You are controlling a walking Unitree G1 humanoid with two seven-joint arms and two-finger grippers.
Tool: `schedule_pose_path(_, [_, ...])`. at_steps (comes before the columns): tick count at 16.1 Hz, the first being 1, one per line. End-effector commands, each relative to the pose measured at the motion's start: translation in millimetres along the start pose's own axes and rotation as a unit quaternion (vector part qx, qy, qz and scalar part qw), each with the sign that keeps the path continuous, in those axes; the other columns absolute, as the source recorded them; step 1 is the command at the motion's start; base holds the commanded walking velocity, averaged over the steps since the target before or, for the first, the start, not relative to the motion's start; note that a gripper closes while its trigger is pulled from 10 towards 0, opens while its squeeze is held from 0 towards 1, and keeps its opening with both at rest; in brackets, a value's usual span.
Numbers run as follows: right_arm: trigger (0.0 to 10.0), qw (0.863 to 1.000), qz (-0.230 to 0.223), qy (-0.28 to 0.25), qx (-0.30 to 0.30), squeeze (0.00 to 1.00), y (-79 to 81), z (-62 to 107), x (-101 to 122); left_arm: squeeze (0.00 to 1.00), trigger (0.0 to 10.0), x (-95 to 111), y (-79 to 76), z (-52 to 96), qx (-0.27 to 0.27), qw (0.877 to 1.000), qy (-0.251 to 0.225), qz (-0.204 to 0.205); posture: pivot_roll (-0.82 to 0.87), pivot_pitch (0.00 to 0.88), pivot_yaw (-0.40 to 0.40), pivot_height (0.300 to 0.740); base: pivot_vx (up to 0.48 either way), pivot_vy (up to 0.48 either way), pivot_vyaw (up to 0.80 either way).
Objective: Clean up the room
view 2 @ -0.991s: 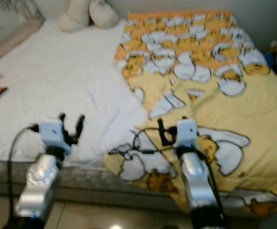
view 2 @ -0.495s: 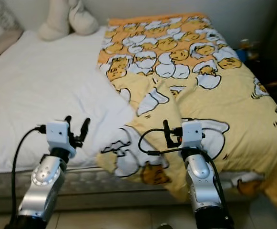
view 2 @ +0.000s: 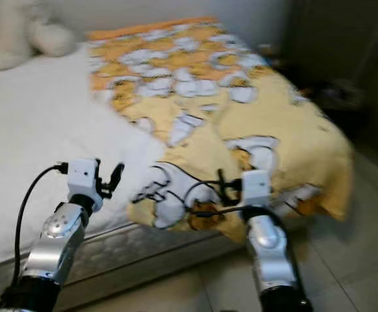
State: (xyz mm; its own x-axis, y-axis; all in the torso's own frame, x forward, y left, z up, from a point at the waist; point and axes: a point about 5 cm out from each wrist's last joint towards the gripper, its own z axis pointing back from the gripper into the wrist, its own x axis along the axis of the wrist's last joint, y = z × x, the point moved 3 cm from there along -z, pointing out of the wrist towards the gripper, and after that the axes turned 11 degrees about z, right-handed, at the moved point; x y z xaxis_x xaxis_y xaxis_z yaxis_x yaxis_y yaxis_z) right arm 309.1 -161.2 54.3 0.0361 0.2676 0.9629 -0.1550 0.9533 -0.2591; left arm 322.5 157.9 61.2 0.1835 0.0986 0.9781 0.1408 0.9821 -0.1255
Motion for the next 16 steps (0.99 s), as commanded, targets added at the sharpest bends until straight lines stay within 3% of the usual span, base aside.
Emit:
schedule_pose_path(1, [10.0,1.000,0.004,-0.007,-0.003,0.00,-2.5,-1.3,5,0.00,10.0,-4,-0.4,-4.0,-0.009,1.000,0.023,-0.008,-0.13,0.000,0.138,0.740,0.000,0.000,-0.73])
schedule_pose_path(3, [10.0,1.000,0.004,-0.009,-0.008,0.00,-5.4,1.4,3,0.00,10.0,-6,9.9,-10.8,0.025,0.999,0.035,-0.014,-0.14,0.000,0.139,0.740,0.000,0.000,-0.37])
schedule_pose_path(7, [10.0,1.000,0.005,-0.007,-0.006,0.00,-3.4,5.2,3,0.00,10.0,6,8.7,-28.2,0.031,0.999,0.027,-0.019,-0.15,0.000,0.142,0.740,0.000,0.000,0.00])
schedule_pose_path(10, [10.0,1.000,0.003,-0.007,-0.004,0.00,-0.5,11.2,2,0.00,10.0,0,13.6,-34.9,0.038,0.998,0.049,-0.026,-0.15,0.018,0.150,0.740,0.000,0.000,0.00])
schedule_pose_path(12, [10.0,1.000,0.005,0.001,-0.003,0.00,-0.1,22.1,-3,0.00,10.0,-10,15.3,-40.2,0.034,0.995,0.090,0.015,-0.17,0.045,0.159,0.740,0.000,0.000,0.00])
schedule_pose_path(14, [10.0,1.000,0.007,0.012,-0.005,0.00,-2.8,33.7,-8,0.00,10.0,-25,6.1,-39.9,-0.008,0.987,0.145,0.070,-0.19,0.080,0.161,0.740,0.000,0.000,0.00])
schedule_pose_path(16, [10.0,1.000,0.008,0.017,-0.004,0.00,-2.7,42.6,-10,0.00,10.0,-35,4.5,-38.7,-0.008,0.981,0.171,0.093,-0.21,0.111,0.158,0.740,0.000,0.000,0.00])
